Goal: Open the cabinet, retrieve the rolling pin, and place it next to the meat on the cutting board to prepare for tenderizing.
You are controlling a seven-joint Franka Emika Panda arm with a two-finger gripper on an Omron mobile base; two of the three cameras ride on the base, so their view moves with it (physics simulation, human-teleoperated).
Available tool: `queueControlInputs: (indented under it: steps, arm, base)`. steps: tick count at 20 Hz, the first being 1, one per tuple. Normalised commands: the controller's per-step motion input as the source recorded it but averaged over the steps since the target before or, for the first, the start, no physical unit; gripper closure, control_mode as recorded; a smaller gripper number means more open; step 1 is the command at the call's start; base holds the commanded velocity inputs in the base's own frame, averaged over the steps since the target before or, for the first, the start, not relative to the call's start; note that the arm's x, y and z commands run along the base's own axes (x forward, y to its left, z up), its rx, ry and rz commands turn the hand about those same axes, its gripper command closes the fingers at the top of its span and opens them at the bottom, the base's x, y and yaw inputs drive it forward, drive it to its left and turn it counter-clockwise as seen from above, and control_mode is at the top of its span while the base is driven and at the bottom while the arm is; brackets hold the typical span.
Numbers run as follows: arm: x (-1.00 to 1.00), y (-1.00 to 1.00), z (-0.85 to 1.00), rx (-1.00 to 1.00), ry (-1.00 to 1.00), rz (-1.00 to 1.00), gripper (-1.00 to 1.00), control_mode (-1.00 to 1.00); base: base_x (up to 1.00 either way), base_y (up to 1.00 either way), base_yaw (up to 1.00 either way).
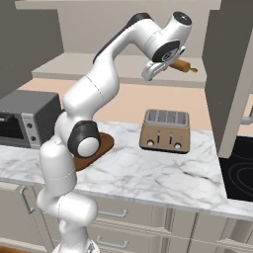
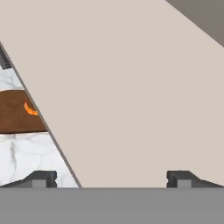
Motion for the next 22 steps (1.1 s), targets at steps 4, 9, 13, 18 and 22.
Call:
queueControlInputs:
  steps: [4,9,13,18,22]
  arm:
    - [0.00,0.00,0.10,0.00,-0.02,0.00,-1.00,-1.00]
    - [0.00,0.00,0.22,0.00,-0.03,0.00,-1.00,-1.00]
    - [0.00,-0.09,0.10,0.00,-0.03,0.00,-1.00,-1.00]
    - [0.00,-0.18,0.00,0.00,-0.06,0.00,-1.00,-1.00]
    - [0.07,-0.25,0.00,0.00,-0.09,0.00,-1.00,-1.00]
  base:
    - [0.00,0.00,0.00]
    - [0.00,0.00,0.00]
    - [0.00,0.00,0.00]
    - [0.00,0.00,0.00]
    - [0.00,0.00,0.00]
